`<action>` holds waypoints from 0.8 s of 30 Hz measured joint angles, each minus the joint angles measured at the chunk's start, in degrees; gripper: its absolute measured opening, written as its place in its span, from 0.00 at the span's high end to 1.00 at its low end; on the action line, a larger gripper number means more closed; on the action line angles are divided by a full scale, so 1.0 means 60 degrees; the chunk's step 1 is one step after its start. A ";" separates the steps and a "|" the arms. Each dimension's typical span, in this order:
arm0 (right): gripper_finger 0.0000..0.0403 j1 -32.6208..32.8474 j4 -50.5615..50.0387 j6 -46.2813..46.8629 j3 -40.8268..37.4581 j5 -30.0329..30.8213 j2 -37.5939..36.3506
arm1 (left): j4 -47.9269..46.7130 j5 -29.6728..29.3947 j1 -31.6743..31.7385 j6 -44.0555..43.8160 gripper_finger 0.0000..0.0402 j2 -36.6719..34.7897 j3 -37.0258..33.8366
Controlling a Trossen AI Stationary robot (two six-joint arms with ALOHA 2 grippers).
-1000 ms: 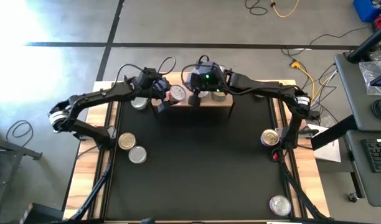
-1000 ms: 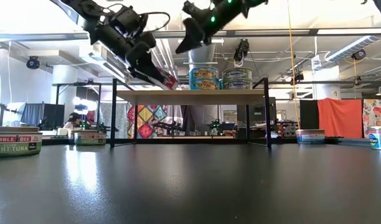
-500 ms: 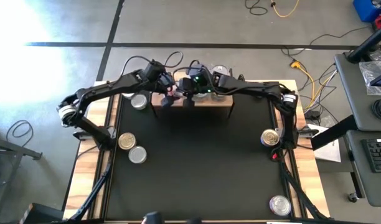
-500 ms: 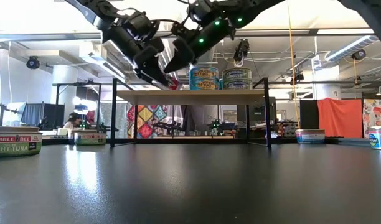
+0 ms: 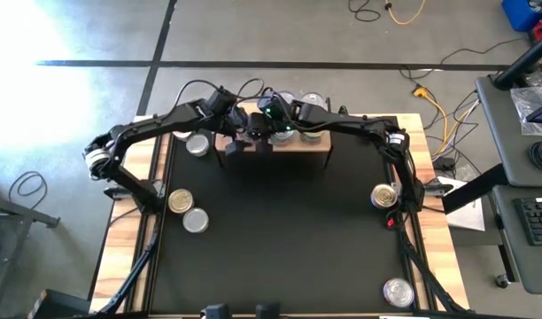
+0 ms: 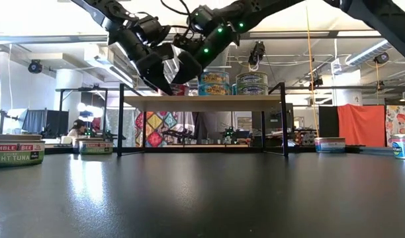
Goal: Stack canned seafood by type on shelf
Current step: Put the top red tuna can on the shelf
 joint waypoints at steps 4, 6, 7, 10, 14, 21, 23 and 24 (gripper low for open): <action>0.98 0.0013 -0.0280 0.0108 0.0239 -0.0099 0.0047 | -0.0316 -0.0040 -0.0047 0.0255 0.01 -0.0284 -0.0038; 0.98 0.0017 -0.0495 0.0116 0.0348 -0.0050 0.0044 | -0.0344 -0.0040 -0.0047 0.0289 0.02 -0.0427 -0.0042; 0.98 0.0007 -0.0726 0.0102 0.0385 0.0030 0.0046 | -0.0336 -0.0039 -0.0047 0.0303 0.02 -0.0541 -0.0042; 0.98 -0.0018 -0.1087 0.0139 0.0503 0.0092 0.0062 | -0.0247 -0.0040 -0.0043 0.0320 0.02 -0.0913 -0.0016; 0.98 -0.0033 -0.1201 0.0157 0.0501 0.0118 0.0046 | -0.0335 -0.0062 -0.0040 0.0313 0.02 -0.1232 -0.0035; 0.98 -0.0034 -0.0754 -0.0003 0.0468 0.0092 -0.0008 | 0.0088 -0.0273 -0.0473 -0.0012 0.02 -0.1994 -0.0450; 0.98 -0.0044 -0.0787 -0.0181 0.0537 0.0094 -0.0066 | 0.0546 -0.0798 -0.0795 -0.0036 0.02 -0.2281 -0.0821; 0.98 -0.0044 -0.0904 -0.0215 0.0605 0.0101 -0.0135 | 0.0857 -0.1100 -0.0937 -0.0060 0.03 -0.2433 -0.1054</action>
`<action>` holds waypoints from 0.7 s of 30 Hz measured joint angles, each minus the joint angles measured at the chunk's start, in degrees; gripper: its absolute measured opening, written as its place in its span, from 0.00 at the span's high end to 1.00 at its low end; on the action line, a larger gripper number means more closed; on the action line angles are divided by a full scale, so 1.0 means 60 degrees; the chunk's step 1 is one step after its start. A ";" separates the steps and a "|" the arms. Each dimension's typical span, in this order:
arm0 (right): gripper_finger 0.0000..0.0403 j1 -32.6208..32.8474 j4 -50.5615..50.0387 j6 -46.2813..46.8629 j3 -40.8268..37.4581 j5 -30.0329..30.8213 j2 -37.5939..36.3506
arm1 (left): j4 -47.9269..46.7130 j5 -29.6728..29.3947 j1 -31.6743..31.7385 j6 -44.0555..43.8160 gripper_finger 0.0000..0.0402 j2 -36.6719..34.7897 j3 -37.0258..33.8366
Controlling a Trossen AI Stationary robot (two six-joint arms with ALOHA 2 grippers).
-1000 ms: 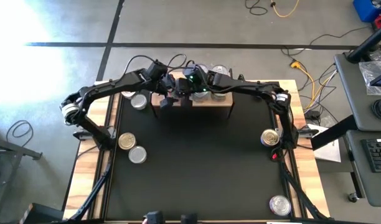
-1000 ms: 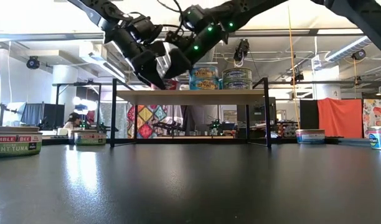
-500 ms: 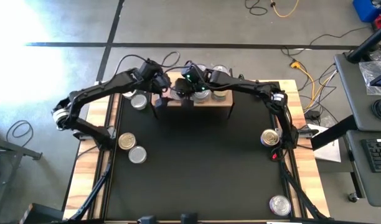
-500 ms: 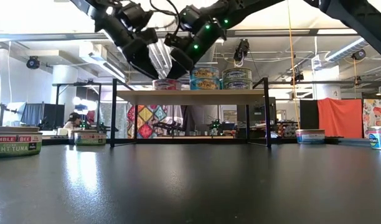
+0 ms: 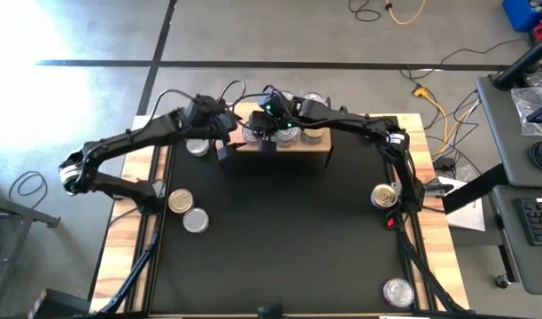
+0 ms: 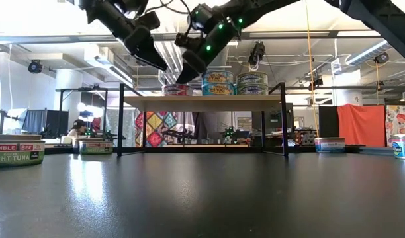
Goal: Stack canned seafood by type on shelf
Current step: Put the top red tuna can on the shelf
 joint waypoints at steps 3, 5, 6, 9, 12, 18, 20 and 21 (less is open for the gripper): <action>0.98 0.0008 -0.0196 -0.0209 0.0167 -0.0039 -0.0386 | 0.0822 -0.0435 -0.0261 -0.0218 0.05 -0.0394 -0.0705; 0.98 0.0081 -0.0367 -0.0416 0.0180 -0.0107 -0.0807 | 0.0984 -0.0455 -0.0293 -0.0363 0.07 -0.0602 -0.1007; 0.98 0.0114 -0.0436 -0.0489 0.0180 -0.0113 -0.1074 | 0.0967 -0.0483 -0.0286 -0.0440 0.08 -0.0683 -0.1128; 0.98 0.0273 -0.0774 -0.0524 0.0163 -0.0155 -0.1706 | 0.0840 -0.1169 -0.0262 -0.0527 0.12 -0.0789 -0.1468; 0.98 0.0419 -0.1130 -0.0374 0.0129 -0.0164 -0.2253 | 0.0857 -0.1277 -0.0298 -0.0524 0.17 -0.0736 -0.1618; 0.97 0.0681 -0.1178 -0.0319 -0.0471 -0.0158 -0.3098 | 0.1851 -0.1300 -0.0295 -0.0548 0.24 0.0042 -0.1652; 0.97 0.0806 -0.1293 -0.0320 -0.0733 -0.0160 -0.3284 | 0.2222 -0.1304 -0.0298 -0.0666 0.24 0.0376 -0.1640; 0.97 0.0856 -0.1384 -0.0330 -0.0876 -0.0160 -0.3392 | 0.2393 -0.1334 -0.0298 -0.0678 0.24 0.0545 -0.1644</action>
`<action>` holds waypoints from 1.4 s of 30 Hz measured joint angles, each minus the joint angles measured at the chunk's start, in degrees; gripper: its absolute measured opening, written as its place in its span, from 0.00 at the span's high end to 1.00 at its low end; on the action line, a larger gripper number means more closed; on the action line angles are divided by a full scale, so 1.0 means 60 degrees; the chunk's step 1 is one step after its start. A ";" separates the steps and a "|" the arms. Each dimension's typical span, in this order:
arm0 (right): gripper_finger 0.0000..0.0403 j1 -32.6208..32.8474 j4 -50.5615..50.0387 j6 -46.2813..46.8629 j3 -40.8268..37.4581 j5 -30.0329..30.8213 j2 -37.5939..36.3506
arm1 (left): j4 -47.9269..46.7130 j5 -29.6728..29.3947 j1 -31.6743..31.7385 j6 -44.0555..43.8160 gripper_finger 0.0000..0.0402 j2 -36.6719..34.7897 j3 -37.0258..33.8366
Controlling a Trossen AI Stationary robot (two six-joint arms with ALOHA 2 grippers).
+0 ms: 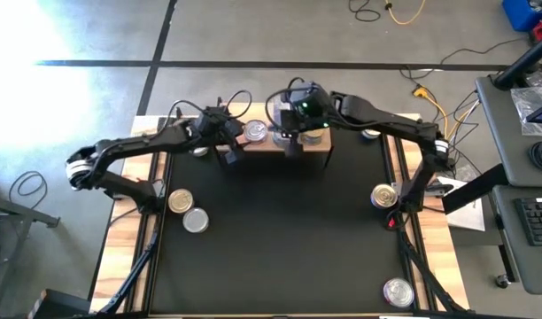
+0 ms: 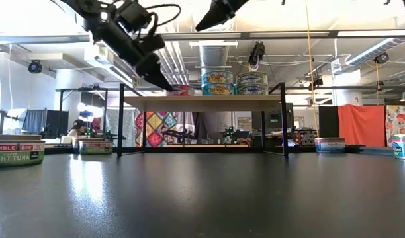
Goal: Stack canned seafood by type on shelf
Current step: Put the top red tuna can on the shelf
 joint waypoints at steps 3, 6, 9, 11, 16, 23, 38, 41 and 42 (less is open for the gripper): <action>0.97 0.0148 -0.0042 -0.0098 -0.0460 -0.0001 -0.0396 | 0.0609 -0.0314 -0.0007 -0.0054 0.24 0.0392 0.0011; 0.97 0.0254 -0.0019 -0.0092 -0.0893 0.0002 -0.0770 | 0.1235 -0.0770 -0.0004 -0.0112 0.24 0.0690 0.0004; 0.97 0.0304 -0.0171 -0.0011 -0.1252 0.0002 -0.1080 | 0.1858 -0.1183 0.0013 -0.0190 0.24 0.0864 0.0000; 0.97 0.0321 -0.0195 0.0133 -0.1497 0.0002 -0.1307 | 0.2201 -0.1289 0.0035 -0.0245 0.24 0.0966 0.0000; 0.97 0.0329 -0.0166 0.0527 -0.2301 0.0006 -0.1877 | 0.2727 -0.1321 0.0105 -0.0388 0.24 0.1266 0.0088; 0.97 0.0494 -0.0135 0.1017 -0.3391 0.0079 -0.2646 | 0.0777 -0.1397 -0.0108 -0.0430 0.24 0.1345 0.1416; 0.97 0.0677 0.0231 0.1427 -0.4105 0.0096 -0.3005 | 0.1746 -0.1608 -0.0220 -0.0168 0.24 0.2221 0.1767; 0.97 0.0737 0.0231 0.1544 -0.4105 0.0095 -0.3008 | 0.1776 -0.2124 -0.0172 -0.0044 0.24 0.2507 0.2033; 0.97 0.0752 0.0228 0.1604 -0.4105 0.0091 -0.3013 | 0.1827 -0.2204 -0.0130 -0.0034 0.24 0.2588 0.2149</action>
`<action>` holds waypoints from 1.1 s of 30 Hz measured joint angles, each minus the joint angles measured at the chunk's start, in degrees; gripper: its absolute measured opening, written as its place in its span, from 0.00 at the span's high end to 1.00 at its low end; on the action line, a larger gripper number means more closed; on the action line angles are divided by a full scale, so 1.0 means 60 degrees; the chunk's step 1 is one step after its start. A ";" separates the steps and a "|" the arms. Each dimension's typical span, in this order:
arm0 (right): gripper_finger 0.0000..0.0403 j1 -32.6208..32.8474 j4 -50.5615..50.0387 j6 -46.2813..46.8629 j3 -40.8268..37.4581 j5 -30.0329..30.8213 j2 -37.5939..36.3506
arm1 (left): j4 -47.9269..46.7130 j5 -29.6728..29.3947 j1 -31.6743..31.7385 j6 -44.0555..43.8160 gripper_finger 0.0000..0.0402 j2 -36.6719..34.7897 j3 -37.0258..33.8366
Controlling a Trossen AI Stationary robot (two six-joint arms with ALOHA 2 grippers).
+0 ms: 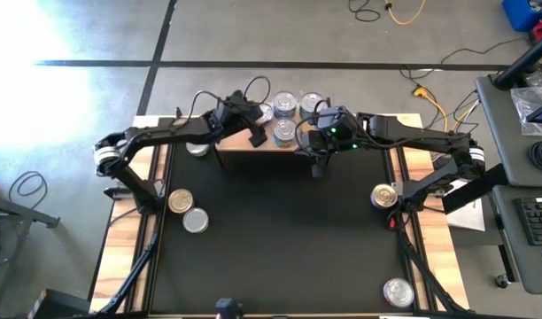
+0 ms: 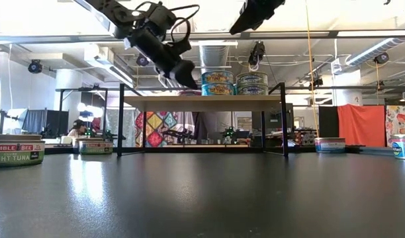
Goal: Stack canned seafood by type on shelf
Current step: Put the top red tuna can on the shelf
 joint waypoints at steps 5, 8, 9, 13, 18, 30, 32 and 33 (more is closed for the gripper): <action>0.97 0.0050 -0.0162 0.0099 0.0000 0.0000 -0.0003 | -0.0298 -0.0010 0.0079 -0.0005 0.24 0.0272 0.0604; 0.97 0.0047 -0.0234 0.0192 0.0000 0.0002 -0.0003 | -0.0612 0.0012 0.0147 0.0040 0.24 0.0339 0.0906; 0.97 0.0047 -0.0228 0.0192 0.0000 0.0002 -0.0003 | -0.0717 0.0015 0.0203 0.0083 0.24 0.0339 0.0971; 0.97 0.0047 -0.0229 0.0192 0.0000 0.0006 -0.0003 | -0.0972 -0.0122 0.0479 0.0234 0.24 0.0336 0.1015; 0.97 0.0047 -0.0229 0.0189 0.0000 0.0005 -0.0003 | -0.1016 -0.0143 0.0794 0.0268 0.24 0.0248 0.0905; 0.97 0.0047 -0.0149 0.0492 0.0000 0.0005 -0.0003 | -0.0982 0.0408 0.1267 0.0274 0.24 0.0615 0.0879; 0.97 0.0047 -0.0149 0.0551 0.0000 0.0002 -0.0003 | -0.0965 0.0401 0.1303 0.0384 0.24 0.0624 0.0886; 0.97 0.0047 -0.0150 0.0574 0.0000 0.0002 -0.0003 | -0.0968 0.0388 0.1303 0.0441 0.24 0.0624 0.0886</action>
